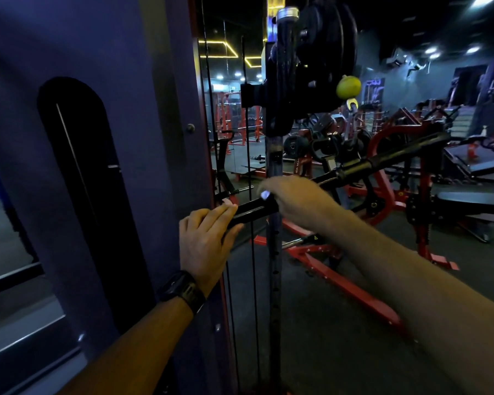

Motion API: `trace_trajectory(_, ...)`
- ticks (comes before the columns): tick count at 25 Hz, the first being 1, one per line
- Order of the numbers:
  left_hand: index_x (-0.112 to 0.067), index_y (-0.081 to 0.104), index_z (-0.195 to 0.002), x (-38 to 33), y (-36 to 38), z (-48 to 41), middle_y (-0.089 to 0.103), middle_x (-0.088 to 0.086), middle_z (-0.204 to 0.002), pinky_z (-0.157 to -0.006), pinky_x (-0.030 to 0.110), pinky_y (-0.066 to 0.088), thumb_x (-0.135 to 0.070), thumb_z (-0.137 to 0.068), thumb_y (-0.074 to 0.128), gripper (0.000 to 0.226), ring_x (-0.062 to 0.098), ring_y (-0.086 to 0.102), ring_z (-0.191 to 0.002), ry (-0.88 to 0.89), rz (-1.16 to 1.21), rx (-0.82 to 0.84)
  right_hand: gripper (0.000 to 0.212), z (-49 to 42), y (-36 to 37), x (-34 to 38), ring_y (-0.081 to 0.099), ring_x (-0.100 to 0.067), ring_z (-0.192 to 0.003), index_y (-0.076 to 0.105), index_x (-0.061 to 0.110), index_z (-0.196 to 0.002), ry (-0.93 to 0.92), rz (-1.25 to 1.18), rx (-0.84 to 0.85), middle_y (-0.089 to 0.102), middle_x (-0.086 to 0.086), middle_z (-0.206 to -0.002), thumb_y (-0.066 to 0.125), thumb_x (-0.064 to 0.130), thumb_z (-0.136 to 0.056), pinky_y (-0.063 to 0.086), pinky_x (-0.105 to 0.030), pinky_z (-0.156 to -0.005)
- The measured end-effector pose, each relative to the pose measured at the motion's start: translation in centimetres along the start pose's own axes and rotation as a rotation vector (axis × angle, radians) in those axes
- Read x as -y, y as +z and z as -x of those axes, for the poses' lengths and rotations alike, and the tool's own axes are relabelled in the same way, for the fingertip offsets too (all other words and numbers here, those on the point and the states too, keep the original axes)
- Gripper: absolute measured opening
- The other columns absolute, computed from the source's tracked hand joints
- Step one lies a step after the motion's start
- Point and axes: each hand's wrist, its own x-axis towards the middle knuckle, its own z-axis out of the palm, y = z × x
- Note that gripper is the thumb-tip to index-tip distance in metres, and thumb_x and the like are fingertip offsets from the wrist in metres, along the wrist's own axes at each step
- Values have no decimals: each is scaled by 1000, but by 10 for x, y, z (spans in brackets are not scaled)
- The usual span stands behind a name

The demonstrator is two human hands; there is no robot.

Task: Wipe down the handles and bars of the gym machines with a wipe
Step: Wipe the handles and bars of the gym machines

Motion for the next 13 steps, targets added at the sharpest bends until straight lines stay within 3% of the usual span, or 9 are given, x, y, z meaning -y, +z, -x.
trace_trajectory(3, -16, 67, -120, -7, 1, 5, 69, -4, -114, -78, 39, 41, -38, -92, 55, 37, 17, 51, -93, 30, -20, -1, 24, -7, -15, -24, 61, -26, -94, 64, 18, -101, 185, 71, 35, 67, -7, -103, 47, 5, -91, 47, -34, -76)
trace_trajectory(6, -16, 67, -120, -10, 4, 1, 69, -4, -114, -80, 37, 38, -37, -92, 56, 37, 17, 50, -93, 8, -23, -25, 24, 1, -17, -25, 61, -25, -95, 64, 17, -102, 85, 115, 59, 66, -7, -102, 48, 4, -90, 47, -33, -76)
trace_trajectory(10, -17, 67, -120, -13, 2, -8, 69, -4, -114, -81, 38, 36, -37, -92, 58, 35, 18, 50, -94, 40, -44, -43, 24, 7, -46, -65, 60, -38, -94, 61, 11, -107, 348, 290, 62, 62, -16, -104, 46, 3, -90, 44, -37, -70)
trace_trajectory(13, -16, 67, -119, -19, 5, -12, 68, -3, -117, -81, 38, 36, -36, -92, 58, 35, 18, 49, -96, -11, -43, -41, 20, 19, -33, -59, 60, -38, -92, 57, 7, -99, 368, 247, -64, 61, -16, -100, 45, -3, -88, 44, -38, -68)
